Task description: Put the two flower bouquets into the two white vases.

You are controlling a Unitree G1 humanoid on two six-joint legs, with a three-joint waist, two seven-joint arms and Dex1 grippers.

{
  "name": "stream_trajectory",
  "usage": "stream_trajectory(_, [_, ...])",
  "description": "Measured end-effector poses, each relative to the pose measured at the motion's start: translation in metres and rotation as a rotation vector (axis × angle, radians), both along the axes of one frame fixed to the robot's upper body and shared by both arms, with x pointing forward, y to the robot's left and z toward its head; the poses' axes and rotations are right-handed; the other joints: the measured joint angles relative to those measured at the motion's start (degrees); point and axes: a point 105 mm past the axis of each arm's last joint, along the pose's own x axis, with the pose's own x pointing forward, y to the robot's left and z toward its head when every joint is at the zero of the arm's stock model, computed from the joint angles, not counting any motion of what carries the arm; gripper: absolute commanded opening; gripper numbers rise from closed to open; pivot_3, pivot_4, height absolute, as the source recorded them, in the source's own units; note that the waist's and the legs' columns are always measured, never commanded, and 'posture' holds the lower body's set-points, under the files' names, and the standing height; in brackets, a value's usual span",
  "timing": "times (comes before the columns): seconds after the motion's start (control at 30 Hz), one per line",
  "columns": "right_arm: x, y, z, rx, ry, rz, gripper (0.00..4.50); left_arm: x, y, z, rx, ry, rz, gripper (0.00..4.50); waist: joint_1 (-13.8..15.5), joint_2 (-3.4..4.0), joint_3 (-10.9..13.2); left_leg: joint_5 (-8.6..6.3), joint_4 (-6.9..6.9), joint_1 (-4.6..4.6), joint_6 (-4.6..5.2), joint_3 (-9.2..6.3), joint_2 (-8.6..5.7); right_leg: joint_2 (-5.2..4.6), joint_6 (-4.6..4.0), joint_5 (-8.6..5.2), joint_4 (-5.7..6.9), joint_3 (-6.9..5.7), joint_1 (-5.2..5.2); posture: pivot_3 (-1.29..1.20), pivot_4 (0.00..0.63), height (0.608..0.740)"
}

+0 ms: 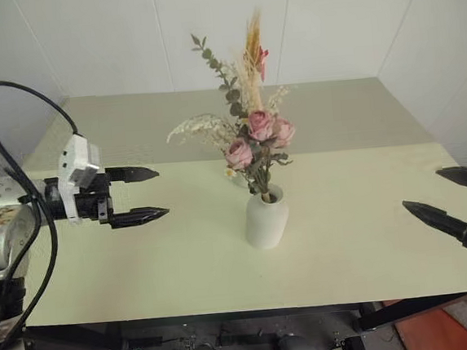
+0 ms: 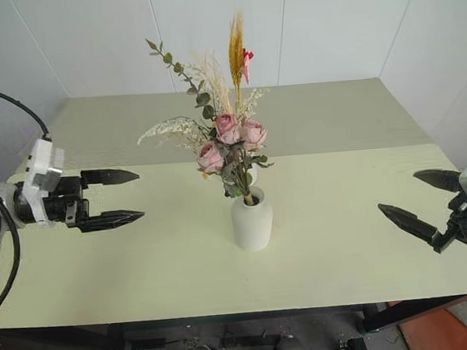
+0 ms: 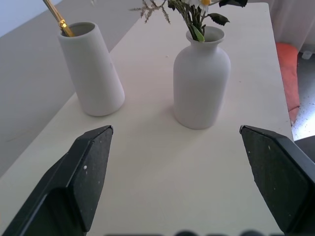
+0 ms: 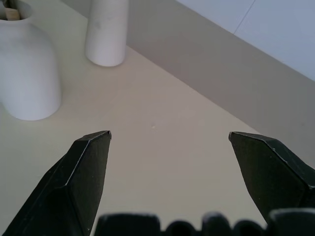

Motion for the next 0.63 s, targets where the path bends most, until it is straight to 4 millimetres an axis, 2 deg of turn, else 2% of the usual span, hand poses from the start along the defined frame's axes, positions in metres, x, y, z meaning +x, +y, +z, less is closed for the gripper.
stream_trajectory(0.23, [0.011, 0.006, 0.003, 0.024, -0.035, 0.022, 4.50, 0.002, 0.003, 0.006, -0.019, -0.024, 0.046, 4.49, -0.12, 0.00, 0.00, 0.00, 0.00, 0.02, 0.00, 0.01, 0.02, 0.02, 0.00, 0.00, 0.03, 0.01, -0.01, 0.00, 0.150, 0.740])
stream_trajectory(0.43, [0.011, 0.006, 0.000, 0.036, -0.041, 0.024, 4.50, 0.000, -0.006, 0.009, -0.032, -0.021, 0.022, 4.49, 0.04, 0.00, 0.00, 0.00, 0.00, 0.00, 0.00, 0.01, 0.01, 0.02, -0.01, 0.01, 0.04, 0.02, -0.01, 0.00, 0.150, 0.740])
stream_trajectory(0.63, [0.010, 0.011, -0.005, 0.050, -0.035, 0.034, 4.50, 0.001, 0.001, 0.020, 0.000, -0.041, 0.041, 4.49, -0.28, 0.00, 0.00, 0.00, 0.00, 0.03, 0.00, 0.04, 0.02, 0.02, -0.01, 0.01, 0.06, 0.04, -0.02, 0.00, 0.150, 0.740])
